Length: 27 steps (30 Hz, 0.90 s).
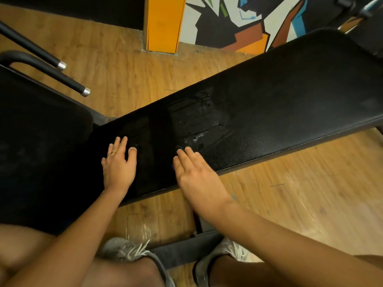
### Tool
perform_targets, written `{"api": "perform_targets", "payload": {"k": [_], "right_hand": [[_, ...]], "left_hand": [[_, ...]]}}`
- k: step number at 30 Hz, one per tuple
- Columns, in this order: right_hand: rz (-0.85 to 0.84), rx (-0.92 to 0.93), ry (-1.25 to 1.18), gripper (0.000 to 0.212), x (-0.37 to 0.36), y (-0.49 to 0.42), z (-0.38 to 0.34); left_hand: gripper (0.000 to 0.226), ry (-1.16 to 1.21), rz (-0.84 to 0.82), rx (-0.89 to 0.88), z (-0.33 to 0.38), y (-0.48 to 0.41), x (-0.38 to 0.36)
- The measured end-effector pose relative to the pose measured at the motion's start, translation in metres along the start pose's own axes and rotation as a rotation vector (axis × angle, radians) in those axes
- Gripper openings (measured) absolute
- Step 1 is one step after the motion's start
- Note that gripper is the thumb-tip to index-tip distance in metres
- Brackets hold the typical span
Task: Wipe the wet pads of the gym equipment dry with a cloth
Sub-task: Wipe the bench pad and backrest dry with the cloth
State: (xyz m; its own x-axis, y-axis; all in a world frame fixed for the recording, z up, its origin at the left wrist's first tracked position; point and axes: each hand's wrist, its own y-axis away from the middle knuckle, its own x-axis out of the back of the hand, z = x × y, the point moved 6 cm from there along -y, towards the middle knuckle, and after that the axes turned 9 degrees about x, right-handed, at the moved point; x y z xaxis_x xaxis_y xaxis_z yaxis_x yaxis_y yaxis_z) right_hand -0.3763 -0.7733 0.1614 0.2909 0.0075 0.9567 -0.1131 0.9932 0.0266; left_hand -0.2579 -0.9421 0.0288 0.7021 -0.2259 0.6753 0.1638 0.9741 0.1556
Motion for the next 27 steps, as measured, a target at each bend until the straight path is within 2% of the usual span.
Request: {"api": "perform_targets", "payload": {"k": [4, 7, 13, 15, 18, 21, 24, 27], "right_hand": [[-0.003, -0.114, 0.096, 0.059, 0.020, 0.037, 0.046], [0.043, -0.189, 0.114, 0.062, 0.017, 0.046, 0.040], [-0.070, -0.052, -0.057, 0.059, -0.007, -0.008, -0.038], [-0.133, -0.001, -0.039, 0.057, -0.005, -0.007, -0.035], [-0.087, -0.004, 0.042, 0.059, 0.007, 0.018, 0.000], [-0.014, -0.152, 0.119, 0.066, 0.030, 0.046, 0.058], [0.048, -0.325, 0.176, 0.064, 0.046, 0.068, 0.107], [0.015, -0.369, 0.203, 0.063, 0.045, 0.059, 0.098]], "left_hand": [[0.055, -0.002, -0.005, -0.003, 0.001, 0.000, 0.001], [0.054, 0.001, 0.009, 0.001, 0.001, 0.001, 0.002], [0.054, -0.025, -0.002, 0.013, 0.003, 0.002, 0.001], [0.054, -0.029, -0.001, 0.014, 0.002, 0.001, 0.001], [0.054, -0.016, 0.001, 0.009, 0.001, 0.001, 0.001], [0.054, 0.000, 0.010, 0.009, 0.001, 0.001, 0.001], [0.054, -0.005, 0.013, -0.003, 0.001, -0.001, 0.000], [0.053, 0.005, 0.012, -0.005, 0.000, -0.001, 0.000]]}}
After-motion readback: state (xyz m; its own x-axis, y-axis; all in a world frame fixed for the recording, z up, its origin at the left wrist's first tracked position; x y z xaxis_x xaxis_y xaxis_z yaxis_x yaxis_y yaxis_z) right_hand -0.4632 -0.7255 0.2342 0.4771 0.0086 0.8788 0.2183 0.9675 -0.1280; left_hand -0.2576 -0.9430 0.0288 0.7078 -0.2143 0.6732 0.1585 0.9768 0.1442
